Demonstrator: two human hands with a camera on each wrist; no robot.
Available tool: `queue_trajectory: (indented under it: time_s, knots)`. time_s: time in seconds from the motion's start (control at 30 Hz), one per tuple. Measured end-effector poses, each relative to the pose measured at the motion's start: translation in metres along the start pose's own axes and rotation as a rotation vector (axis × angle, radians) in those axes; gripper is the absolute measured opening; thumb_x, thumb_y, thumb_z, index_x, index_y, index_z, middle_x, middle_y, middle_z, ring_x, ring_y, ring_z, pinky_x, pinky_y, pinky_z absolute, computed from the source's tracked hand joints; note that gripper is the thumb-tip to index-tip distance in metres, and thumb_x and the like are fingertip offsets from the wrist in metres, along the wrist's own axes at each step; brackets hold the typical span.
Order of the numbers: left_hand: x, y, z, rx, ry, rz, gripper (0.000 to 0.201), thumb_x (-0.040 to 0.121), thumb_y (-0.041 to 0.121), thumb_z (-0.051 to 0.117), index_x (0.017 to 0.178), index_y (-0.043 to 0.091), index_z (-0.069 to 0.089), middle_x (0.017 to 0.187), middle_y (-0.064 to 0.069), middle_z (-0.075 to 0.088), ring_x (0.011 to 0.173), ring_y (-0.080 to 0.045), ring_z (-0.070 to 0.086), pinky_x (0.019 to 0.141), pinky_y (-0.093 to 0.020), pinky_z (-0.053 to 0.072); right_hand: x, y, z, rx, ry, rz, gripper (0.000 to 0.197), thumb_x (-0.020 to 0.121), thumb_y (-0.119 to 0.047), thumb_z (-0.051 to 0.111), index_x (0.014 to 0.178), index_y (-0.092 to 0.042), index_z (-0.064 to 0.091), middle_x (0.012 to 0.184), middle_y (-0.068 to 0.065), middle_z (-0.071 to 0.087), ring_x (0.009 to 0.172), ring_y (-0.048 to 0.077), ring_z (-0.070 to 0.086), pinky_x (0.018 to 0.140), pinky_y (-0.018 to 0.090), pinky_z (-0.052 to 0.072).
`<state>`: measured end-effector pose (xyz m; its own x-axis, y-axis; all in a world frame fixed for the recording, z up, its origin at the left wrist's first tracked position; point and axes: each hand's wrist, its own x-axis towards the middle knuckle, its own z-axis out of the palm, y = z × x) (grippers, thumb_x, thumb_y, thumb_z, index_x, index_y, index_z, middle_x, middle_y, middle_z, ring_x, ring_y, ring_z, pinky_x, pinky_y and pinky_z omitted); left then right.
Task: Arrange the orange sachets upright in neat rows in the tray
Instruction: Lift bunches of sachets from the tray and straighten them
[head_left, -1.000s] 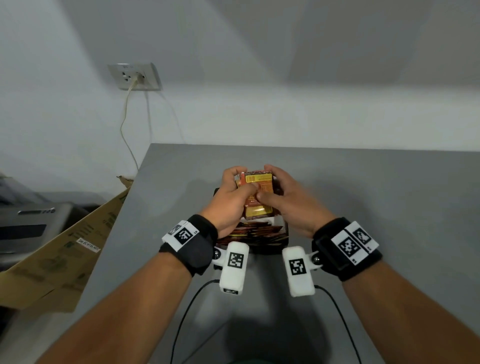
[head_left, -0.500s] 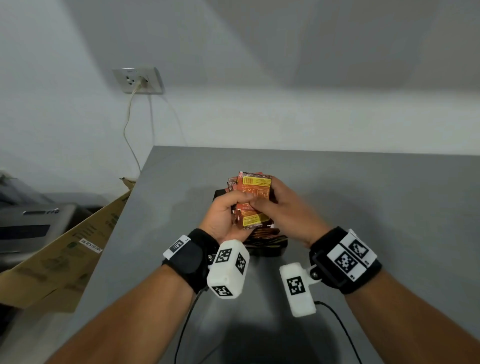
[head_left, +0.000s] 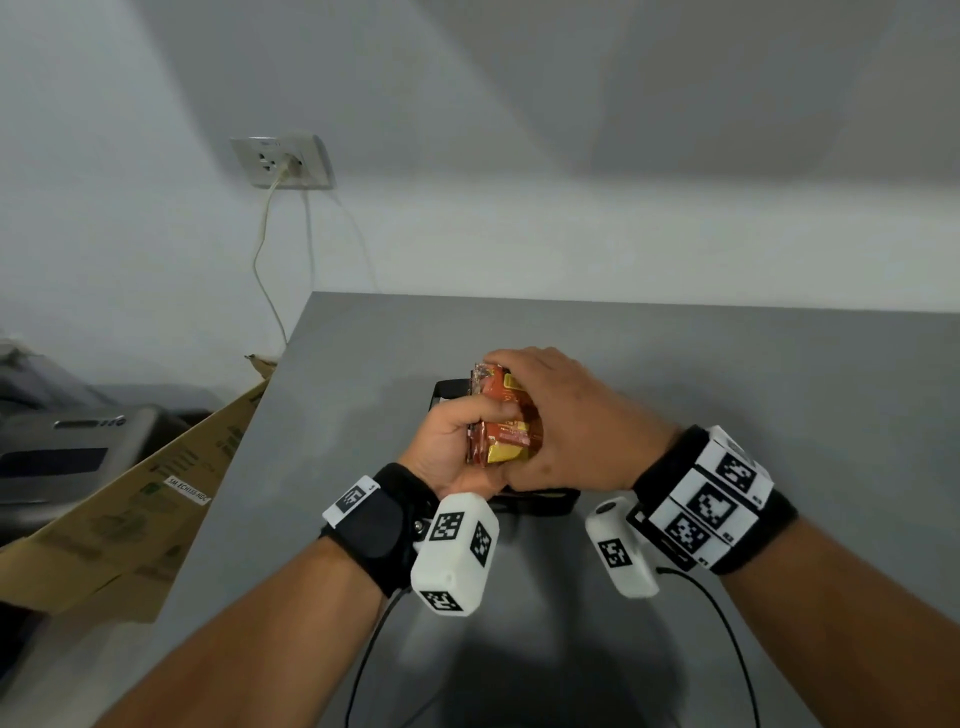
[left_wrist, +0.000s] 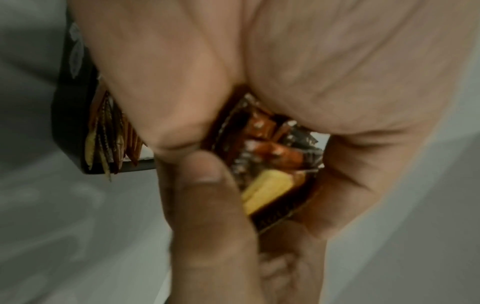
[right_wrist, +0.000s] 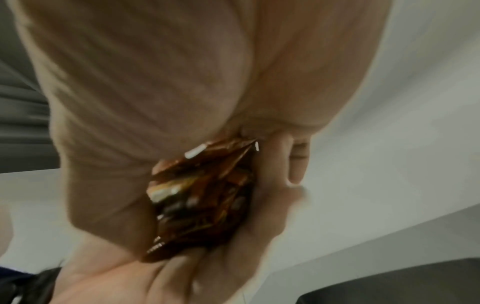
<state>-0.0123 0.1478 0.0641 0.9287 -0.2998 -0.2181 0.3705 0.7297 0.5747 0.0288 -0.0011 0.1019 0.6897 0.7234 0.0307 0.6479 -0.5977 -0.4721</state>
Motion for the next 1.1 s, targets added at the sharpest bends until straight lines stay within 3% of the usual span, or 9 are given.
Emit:
queue_trajectory:
  time_s: [0.33,0.43,0.5,0.63,0.77,0.87,0.93,1.03,1.1]
  knots:
    - [0.0,0.004,-0.007,-0.005,0.074,0.014,0.025,0.069,0.003,0.055,0.085,0.005,0.075,0.086,-0.014,0.067,0.079,-0.025,0.067,0.074,-0.035,0.056,0.009,-0.003,0.009,0.033,-0.034,-0.014,0.1,0.067,-0.052,0.083,0.148,-0.029,0.031,0.142,-0.011,0.042,0.126,0.009,0.039,0.109,0.031,0.034]
    - [0.0,0.007,-0.011,0.015,0.106,0.019,0.04,0.074,0.004,0.052,0.109,0.004,0.07,0.096,-0.017,0.069,0.084,-0.028,0.069,0.072,-0.038,0.058,0.007,-0.004,0.007,0.285,0.013,0.086,0.107,0.066,-0.059,0.082,0.153,-0.031,0.027,0.144,-0.014,0.034,0.129,0.0,0.037,0.109,0.026,0.035]
    - [-0.002,0.009,-0.013,-0.001,0.099,0.023,0.056,0.076,0.002,0.054,0.131,0.008,0.059,0.107,-0.019,0.068,0.087,-0.03,0.07,0.073,-0.041,0.06,0.006,0.001,0.004,0.454,0.138,0.181,0.085,0.077,-0.053,0.076,0.15,-0.033,0.037,0.134,-0.014,0.043,0.117,-0.001,0.048,0.101,0.029,0.048]
    - [-0.003,0.01,-0.018,0.016,0.078,0.05,0.06,0.08,0.001,0.059,0.14,0.01,0.052,0.104,-0.019,0.068,0.084,-0.031,0.07,0.07,-0.042,0.06,0.005,0.01,0.003,0.711,0.179,0.259,0.041,0.083,-0.027,0.08,0.12,-0.034,0.064,0.1,-0.005,0.063,0.091,0.019,0.067,0.089,0.047,0.058]
    - [-0.001,0.009,-0.022,0.006,0.088,0.053,0.052,0.084,0.008,0.061,0.136,0.011,0.053,0.113,-0.019,0.066,0.089,-0.032,0.07,0.069,-0.042,0.06,0.006,0.013,0.006,0.766,0.267,0.314,0.025,0.079,-0.012,0.083,0.097,-0.023,0.07,0.09,-0.001,0.07,0.081,0.015,0.067,0.085,0.046,0.06]
    - [0.0,0.011,-0.027,-0.02,0.129,0.041,0.048,0.084,0.012,0.062,0.131,0.014,0.054,0.108,-0.02,0.064,0.087,-0.031,0.068,0.065,-0.04,0.058,0.005,0.013,0.0,0.796,0.404,0.255,0.019,0.085,-0.009,0.077,0.078,-0.022,0.064,0.083,0.003,0.068,0.068,0.016,0.061,0.065,0.041,0.057]
    - [0.001,0.012,-0.029,-0.03,0.15,0.047,0.042,0.084,0.012,0.064,0.125,0.014,0.057,0.108,-0.022,0.064,0.09,-0.033,0.067,0.066,-0.041,0.058,0.005,0.012,-0.002,0.832,0.462,0.195,0.024,0.088,-0.003,0.072,0.076,-0.021,0.06,0.093,0.002,0.067,0.077,0.014,0.064,0.067,0.039,0.057]
    - [0.002,0.012,-0.03,-0.037,0.161,0.064,0.033,0.082,0.014,0.065,0.115,0.013,0.062,0.103,-0.02,0.067,0.088,-0.031,0.068,0.067,-0.041,0.059,0.002,0.005,0.005,0.729,0.378,0.176,0.02,0.081,-0.003,0.078,0.077,-0.019,0.067,0.115,-0.01,0.066,0.112,0.006,0.063,0.094,0.035,0.053]
    - [0.002,0.012,-0.029,0.002,0.164,0.074,0.032,0.083,0.016,0.066,0.114,0.009,0.063,0.099,-0.018,0.069,0.083,-0.028,0.07,0.07,-0.041,0.06,-0.001,0.003,0.013,0.708,0.291,0.197,0.018,0.076,-0.002,0.081,0.08,-0.017,0.073,0.126,-0.011,0.061,0.114,0.002,0.063,0.097,0.027,0.051]
